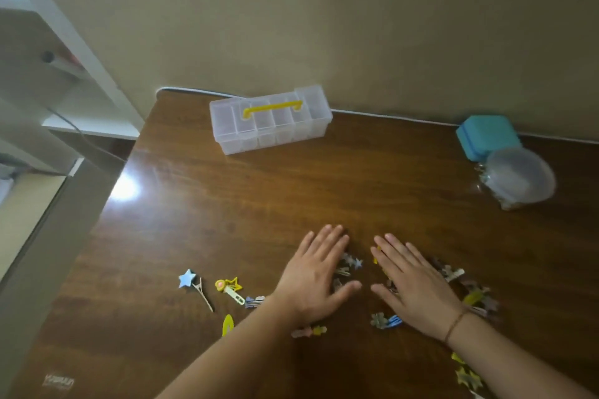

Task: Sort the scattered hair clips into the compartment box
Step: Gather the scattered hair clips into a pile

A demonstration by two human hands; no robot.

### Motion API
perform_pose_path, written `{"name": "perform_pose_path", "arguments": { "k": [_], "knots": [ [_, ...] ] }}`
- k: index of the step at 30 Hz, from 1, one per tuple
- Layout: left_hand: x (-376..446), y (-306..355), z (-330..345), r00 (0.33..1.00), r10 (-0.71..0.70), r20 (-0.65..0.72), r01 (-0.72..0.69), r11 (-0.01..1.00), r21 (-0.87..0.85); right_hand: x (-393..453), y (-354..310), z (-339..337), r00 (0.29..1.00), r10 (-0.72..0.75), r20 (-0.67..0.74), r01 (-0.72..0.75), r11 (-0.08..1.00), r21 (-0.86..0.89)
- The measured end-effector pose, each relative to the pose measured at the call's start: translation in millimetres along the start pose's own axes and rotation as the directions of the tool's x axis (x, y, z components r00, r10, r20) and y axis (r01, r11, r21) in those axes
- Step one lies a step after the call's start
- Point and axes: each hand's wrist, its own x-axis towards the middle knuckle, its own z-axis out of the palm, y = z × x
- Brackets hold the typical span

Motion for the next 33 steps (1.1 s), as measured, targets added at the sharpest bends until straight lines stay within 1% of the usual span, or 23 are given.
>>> {"name": "perform_pose_path", "arguments": {
  "k": [3,5,7,10,12,14,16,17,18,20,23,25,26,27,29,30,33],
  "knots": [
    [4.1,22.1,11.1,0.997,0.058,0.059,-0.058,0.998,0.006,-15.6,7.1,8.2,0.998,0.054,-0.040,-0.054,0.998,0.018],
    [4.1,25.9,10.9,0.995,0.075,0.062,-0.075,0.997,-0.007,-17.2,5.0,6.5,0.993,0.079,-0.083,-0.077,0.997,0.028],
    [-1.5,20.2,1.9,0.998,0.056,0.021,-0.056,0.998,-0.020,-12.4,-2.3,2.2,0.990,0.078,-0.116,-0.071,0.996,0.063],
    [-27.0,-10.5,-20.4,0.989,-0.063,-0.134,0.057,0.997,-0.045,3.1,-24.9,-2.1,0.986,0.025,-0.166,-0.006,0.993,0.117],
    [-57.1,-39.3,-32.9,0.947,-0.152,-0.282,0.135,0.988,-0.079,14.0,-39.3,-1.3,0.981,-0.009,-0.192,0.039,0.987,0.157],
    [-94.8,-69.8,-37.2,0.876,-0.253,-0.411,0.226,0.967,-0.115,22.6,-49.6,0.9,0.974,-0.035,-0.225,0.078,0.980,0.185],
    [-130.7,-92.0,-35.1,0.806,-0.378,-0.455,0.357,0.924,-0.134,25.8,-54.9,2.3,0.962,-0.044,-0.269,0.095,0.979,0.180],
    [-143.1,-97.4,-31.9,0.791,-0.425,-0.441,0.411,0.902,-0.131,24.8,-55.0,2.5,0.955,-0.036,-0.294,0.088,0.982,0.165],
    [-150.8,-99.8,-26.9,0.792,-0.452,-0.410,0.447,0.887,-0.116,21.9,-53.4,1.8,0.946,-0.015,-0.323,0.069,0.985,0.156],
    [-154.0,-97.3,-15.9,0.812,-0.462,-0.356,0.469,0.880,-0.073,12.0,-44.0,0.4,0.922,0.063,-0.383,0.009,0.983,0.183],
    [-137.9,-82.1,-10.2,0.843,-0.433,-0.320,0.439,0.897,-0.059,-17.6,-14.1,3.1,0.861,0.247,-0.446,-0.113,0.945,0.306],
    [-124.2,-68.2,-5.9,0.884,-0.374,-0.280,0.377,0.925,-0.045,-47.9,11.5,7.3,0.805,0.396,-0.443,-0.192,0.879,0.436],
    [-117.6,-60.7,-3.1,0.903,-0.340,-0.260,0.344,0.938,-0.034,-65.3,23.0,9.9,0.774,0.461,-0.434,-0.205,0.831,0.518],
    [-110.9,-52.8,-0.6,0.918,-0.313,-0.243,0.316,0.948,-0.030,-83.4,33.5,12.9,0.744,0.508,-0.433,-0.193,0.785,0.589],
    [-96.9,-35.7,3.7,0.938,-0.270,-0.215,0.268,0.963,-0.039,-116.1,50.9,21.6,0.703,0.570,-0.425,-0.183,0.723,0.666],
    [-89.8,-26.8,6.5,0.949,-0.246,-0.199,0.242,0.969,-0.043,-129.1,58.7,28.3,0.703,0.590,-0.397,-0.207,0.704,0.680],
    [-68.5,1.4,15.3,0.974,-0.166,-0.157,0.161,0.986,-0.044,-151.3,78.7,53.4,0.756,0.595,-0.272,-0.300,0.684,0.665]
  ]
}}
